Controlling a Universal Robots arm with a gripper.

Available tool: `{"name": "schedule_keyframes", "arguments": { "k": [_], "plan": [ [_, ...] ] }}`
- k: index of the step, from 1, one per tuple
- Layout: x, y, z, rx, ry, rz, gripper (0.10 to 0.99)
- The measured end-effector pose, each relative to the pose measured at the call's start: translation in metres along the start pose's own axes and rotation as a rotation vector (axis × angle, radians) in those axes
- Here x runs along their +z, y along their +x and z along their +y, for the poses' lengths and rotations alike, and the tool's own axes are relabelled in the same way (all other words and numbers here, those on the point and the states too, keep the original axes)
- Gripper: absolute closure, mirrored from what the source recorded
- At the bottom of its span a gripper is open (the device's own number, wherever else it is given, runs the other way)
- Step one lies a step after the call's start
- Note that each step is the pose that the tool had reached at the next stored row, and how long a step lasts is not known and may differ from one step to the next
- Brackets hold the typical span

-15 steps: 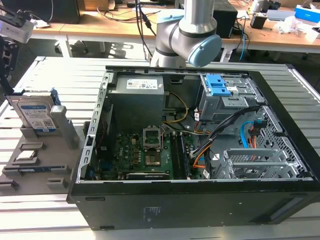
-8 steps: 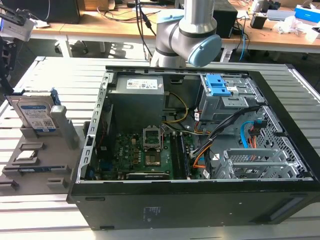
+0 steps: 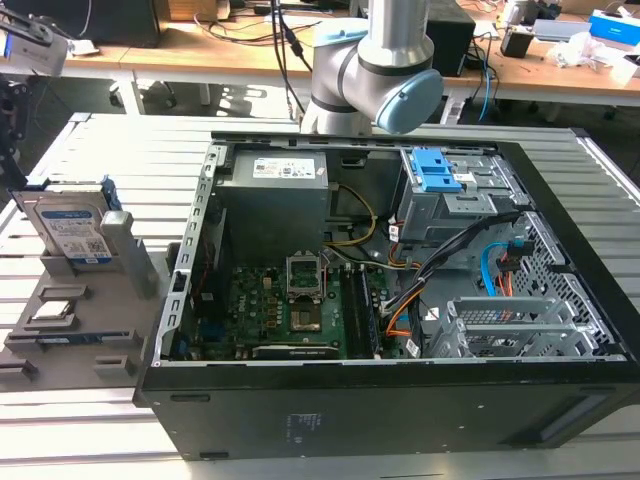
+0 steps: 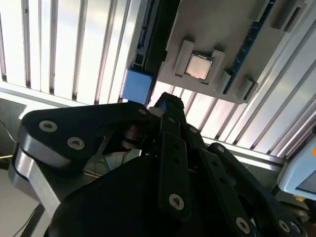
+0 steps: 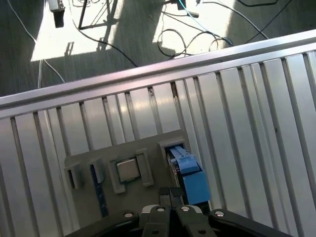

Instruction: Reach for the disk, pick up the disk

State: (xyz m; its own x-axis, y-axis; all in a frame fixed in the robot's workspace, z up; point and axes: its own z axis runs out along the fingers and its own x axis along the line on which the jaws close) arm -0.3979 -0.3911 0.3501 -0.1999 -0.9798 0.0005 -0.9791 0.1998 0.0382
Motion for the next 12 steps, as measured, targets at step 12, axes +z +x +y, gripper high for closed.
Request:
{"name": "schedule_keyframes", "arguments": {
  "k": [12],
  "plan": [
    [0.0000,0.0000,0.0000,-0.157,0.000,0.0060,0.980]
  ]
}}
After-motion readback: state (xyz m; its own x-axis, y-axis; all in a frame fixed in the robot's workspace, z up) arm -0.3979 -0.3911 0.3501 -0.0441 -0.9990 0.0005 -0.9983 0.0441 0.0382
